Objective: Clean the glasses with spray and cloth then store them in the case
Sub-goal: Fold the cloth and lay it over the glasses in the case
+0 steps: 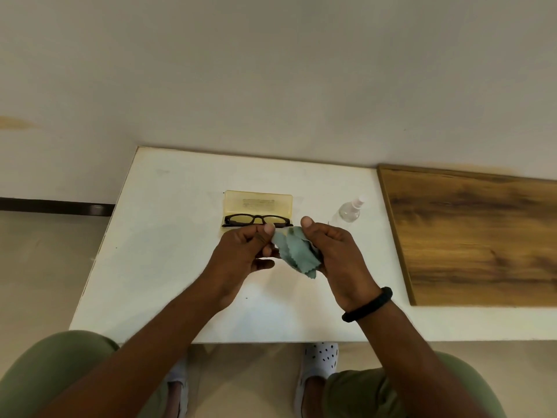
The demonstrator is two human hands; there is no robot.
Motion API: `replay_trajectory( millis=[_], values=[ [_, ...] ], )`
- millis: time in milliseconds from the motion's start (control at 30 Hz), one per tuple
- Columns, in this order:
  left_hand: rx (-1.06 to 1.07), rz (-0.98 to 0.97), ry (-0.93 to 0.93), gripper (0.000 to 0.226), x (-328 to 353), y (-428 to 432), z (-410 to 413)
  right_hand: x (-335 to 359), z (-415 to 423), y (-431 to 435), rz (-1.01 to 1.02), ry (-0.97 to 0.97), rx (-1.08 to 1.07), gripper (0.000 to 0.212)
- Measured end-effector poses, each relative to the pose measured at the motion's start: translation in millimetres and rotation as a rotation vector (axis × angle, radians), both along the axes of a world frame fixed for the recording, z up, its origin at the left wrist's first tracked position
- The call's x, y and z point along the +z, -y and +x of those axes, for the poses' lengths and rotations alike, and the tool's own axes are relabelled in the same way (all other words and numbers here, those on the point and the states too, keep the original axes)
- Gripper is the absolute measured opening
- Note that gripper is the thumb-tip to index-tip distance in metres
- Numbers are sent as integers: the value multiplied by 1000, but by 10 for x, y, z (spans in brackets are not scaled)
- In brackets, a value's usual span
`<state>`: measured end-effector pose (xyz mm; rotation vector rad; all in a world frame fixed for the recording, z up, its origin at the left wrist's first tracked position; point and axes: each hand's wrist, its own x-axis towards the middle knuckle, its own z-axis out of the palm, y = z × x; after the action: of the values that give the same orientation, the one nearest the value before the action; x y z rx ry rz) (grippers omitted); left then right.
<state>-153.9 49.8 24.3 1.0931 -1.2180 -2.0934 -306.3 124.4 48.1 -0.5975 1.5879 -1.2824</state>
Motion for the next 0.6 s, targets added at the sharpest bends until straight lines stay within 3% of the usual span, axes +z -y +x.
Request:
replay_trajectory(
  millis=[167, 333, 433, 600],
  values=[
    [85, 46, -33, 33, -13, 46, 10, 37, -48, -17, -19, 121, -7, 71],
    [122, 95, -91, 42, 44, 64, 3, 122, -69, -52, -108, 308, 44, 66],
    [131, 160, -113, 39, 55, 63, 10, 150, -80, -68, -169, 386, 100, 79],
    [55, 62, -54, 25, 134, 47, 7, 200, -93, -106, -220, 424, 138, 42]
  ],
)
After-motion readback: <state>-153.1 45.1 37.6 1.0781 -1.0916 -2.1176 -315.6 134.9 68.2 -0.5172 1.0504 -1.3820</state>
